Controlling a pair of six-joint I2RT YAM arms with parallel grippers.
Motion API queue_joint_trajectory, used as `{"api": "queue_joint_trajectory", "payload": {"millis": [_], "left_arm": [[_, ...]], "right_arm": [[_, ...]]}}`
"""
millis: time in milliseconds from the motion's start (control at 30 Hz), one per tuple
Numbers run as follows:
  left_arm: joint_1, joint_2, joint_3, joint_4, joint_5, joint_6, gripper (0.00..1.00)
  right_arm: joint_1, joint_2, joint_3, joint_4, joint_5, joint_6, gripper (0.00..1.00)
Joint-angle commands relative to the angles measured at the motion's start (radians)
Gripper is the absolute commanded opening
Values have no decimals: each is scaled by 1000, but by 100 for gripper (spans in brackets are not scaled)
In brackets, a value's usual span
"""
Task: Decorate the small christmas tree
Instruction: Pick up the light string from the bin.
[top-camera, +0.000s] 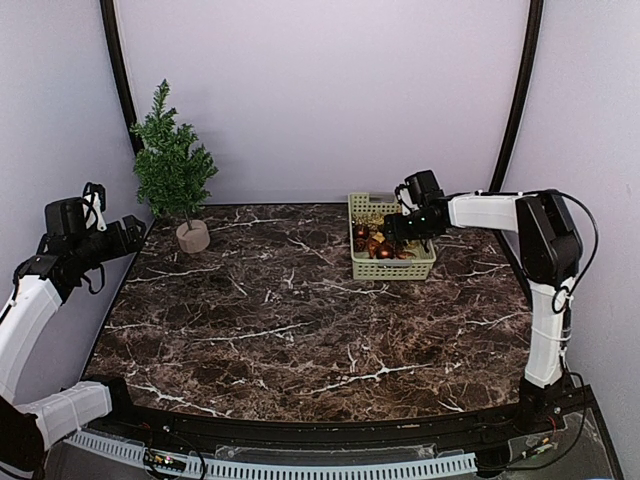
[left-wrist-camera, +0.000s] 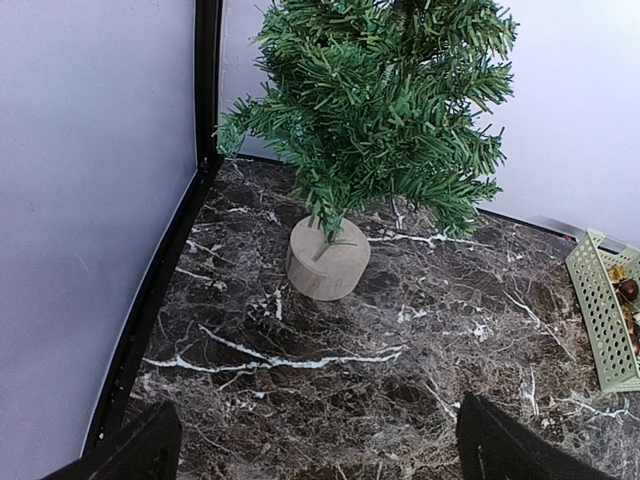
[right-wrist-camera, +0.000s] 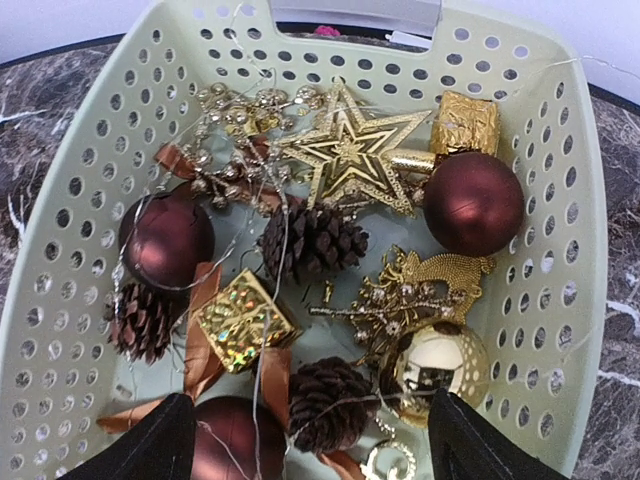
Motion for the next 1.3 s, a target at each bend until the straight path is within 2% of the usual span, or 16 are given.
{"api": "queue_joint_trajectory", "payload": {"millis": [0, 300, 500, 667, 867, 1100, 1267], "left_arm": [[10, -10, -11, 6, 7, -5, 99], [20, -9, -10, 9, 14, -4, 99], [28, -9, -11, 9, 20, -5, 99], [33, -12, -13, 11, 24, -7, 99], [37, -15, -14, 12, 27, -8, 99], [41, -25, -17, 17, 23, -9, 99], [43, -17, -19, 36, 50, -8, 99]], "right_arm": [[-5, 73, 76, -3, 60, 17, 80], [-14, 128, 134, 60, 18, 88, 64], [-19, 158, 167, 82, -27, 107, 23], [-24, 151, 162, 95, -66, 124, 0], [-30, 50, 133, 159, -143, 142, 0], [-30, -176, 34, 319, -249, 169, 0], [-30, -311, -8, 366, -283, 175, 0]]}}
